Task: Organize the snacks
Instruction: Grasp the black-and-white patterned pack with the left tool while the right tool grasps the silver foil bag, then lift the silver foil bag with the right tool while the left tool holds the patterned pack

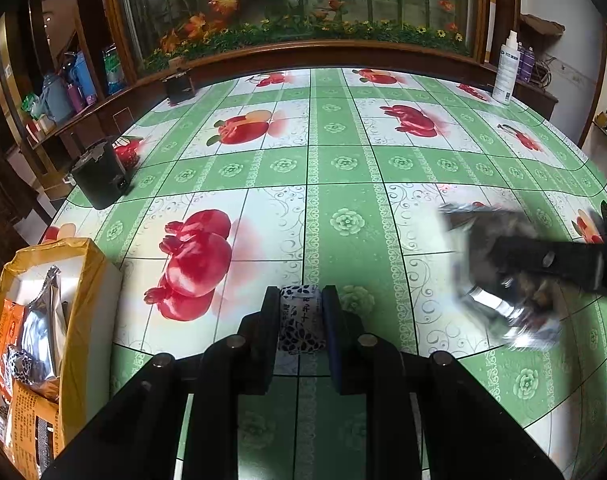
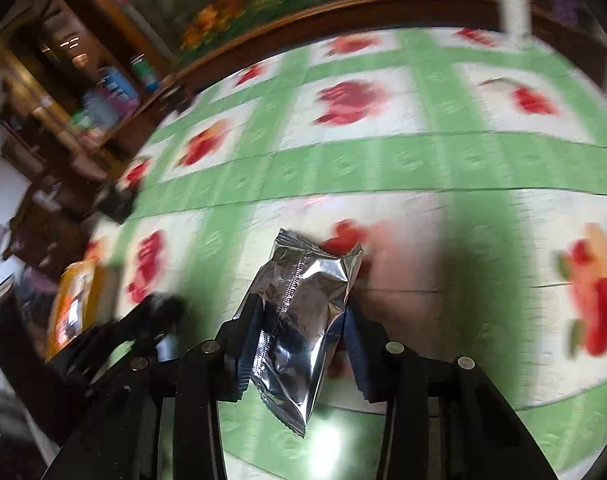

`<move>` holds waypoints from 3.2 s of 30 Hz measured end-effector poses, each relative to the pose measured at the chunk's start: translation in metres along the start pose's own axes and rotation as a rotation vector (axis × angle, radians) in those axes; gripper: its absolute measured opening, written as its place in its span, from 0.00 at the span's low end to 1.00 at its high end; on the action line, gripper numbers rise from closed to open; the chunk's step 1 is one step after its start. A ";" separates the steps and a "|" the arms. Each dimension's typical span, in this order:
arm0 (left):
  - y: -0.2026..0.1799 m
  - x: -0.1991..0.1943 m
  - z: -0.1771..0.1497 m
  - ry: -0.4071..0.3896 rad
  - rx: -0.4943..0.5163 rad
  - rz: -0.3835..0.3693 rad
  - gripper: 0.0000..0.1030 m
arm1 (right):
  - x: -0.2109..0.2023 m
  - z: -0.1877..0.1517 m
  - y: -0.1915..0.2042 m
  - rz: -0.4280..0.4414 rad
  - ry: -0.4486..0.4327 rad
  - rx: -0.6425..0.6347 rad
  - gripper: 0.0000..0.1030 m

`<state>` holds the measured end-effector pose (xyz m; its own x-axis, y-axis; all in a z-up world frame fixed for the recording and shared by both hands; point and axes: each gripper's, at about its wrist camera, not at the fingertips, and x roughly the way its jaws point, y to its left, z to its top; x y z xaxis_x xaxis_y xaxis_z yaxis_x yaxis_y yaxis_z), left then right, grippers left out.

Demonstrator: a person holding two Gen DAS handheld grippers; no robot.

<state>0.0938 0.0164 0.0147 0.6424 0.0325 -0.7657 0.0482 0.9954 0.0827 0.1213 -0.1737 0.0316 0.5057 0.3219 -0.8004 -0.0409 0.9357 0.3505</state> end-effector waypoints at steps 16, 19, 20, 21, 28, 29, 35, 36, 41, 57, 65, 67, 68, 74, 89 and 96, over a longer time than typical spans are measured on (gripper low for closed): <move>0.001 0.000 0.000 0.001 -0.003 -0.004 0.19 | 0.000 -0.003 0.004 -0.202 -0.043 -0.023 0.65; 0.002 0.000 0.000 0.000 0.001 -0.001 0.19 | 0.001 -0.006 0.007 -0.202 -0.062 -0.041 0.62; 0.001 0.000 0.000 0.001 0.000 -0.002 0.19 | 0.000 -0.007 0.008 -0.192 -0.064 -0.049 0.58; 0.001 0.000 0.000 0.001 -0.002 -0.003 0.19 | 0.000 -0.007 0.008 -0.191 -0.066 -0.053 0.56; 0.002 0.000 0.000 0.001 -0.004 -0.004 0.19 | -0.008 -0.003 0.006 -0.160 -0.081 -0.043 0.43; 0.002 0.001 0.000 0.001 -0.004 -0.004 0.19 | -0.008 -0.002 0.007 -0.178 -0.081 -0.048 0.44; 0.002 0.001 0.000 0.001 -0.004 -0.004 0.19 | -0.010 -0.002 0.015 -0.267 -0.118 -0.075 0.75; 0.002 0.000 0.000 0.001 -0.003 -0.004 0.19 | -0.007 -0.002 0.015 -0.276 -0.111 -0.076 0.75; 0.002 0.000 0.000 0.001 -0.002 -0.004 0.19 | 0.010 -0.006 0.022 -0.346 -0.084 -0.131 0.76; 0.005 0.001 0.000 0.011 -0.028 -0.035 0.19 | -0.003 -0.003 0.003 -0.206 -0.097 -0.031 0.63; 0.007 -0.004 0.001 0.000 -0.039 -0.060 0.19 | -0.013 -0.008 0.031 -0.138 -0.152 -0.099 0.63; 0.011 -0.007 0.003 -0.013 -0.061 -0.081 0.19 | -0.013 -0.008 0.033 -0.132 -0.158 -0.099 0.63; 0.013 -0.008 0.004 -0.019 -0.073 -0.092 0.19 | -0.013 -0.008 0.034 -0.123 -0.159 -0.101 0.63; 0.024 -0.024 0.008 -0.076 -0.139 -0.150 0.19 | -0.016 -0.011 0.042 -0.118 -0.175 -0.119 0.63; 0.030 -0.033 0.012 -0.106 -0.175 -0.261 0.19 | -0.021 -0.014 0.057 -0.085 -0.193 -0.159 0.63; 0.025 -0.037 0.013 -0.128 -0.169 -0.265 0.19 | -0.028 -0.013 0.056 -0.082 -0.211 -0.153 0.63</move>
<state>0.0809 0.0390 0.0535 0.7155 -0.2304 -0.6595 0.1057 0.9689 -0.2239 0.0937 -0.1281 0.0674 0.6801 0.2220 -0.6987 -0.1137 0.9735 0.1986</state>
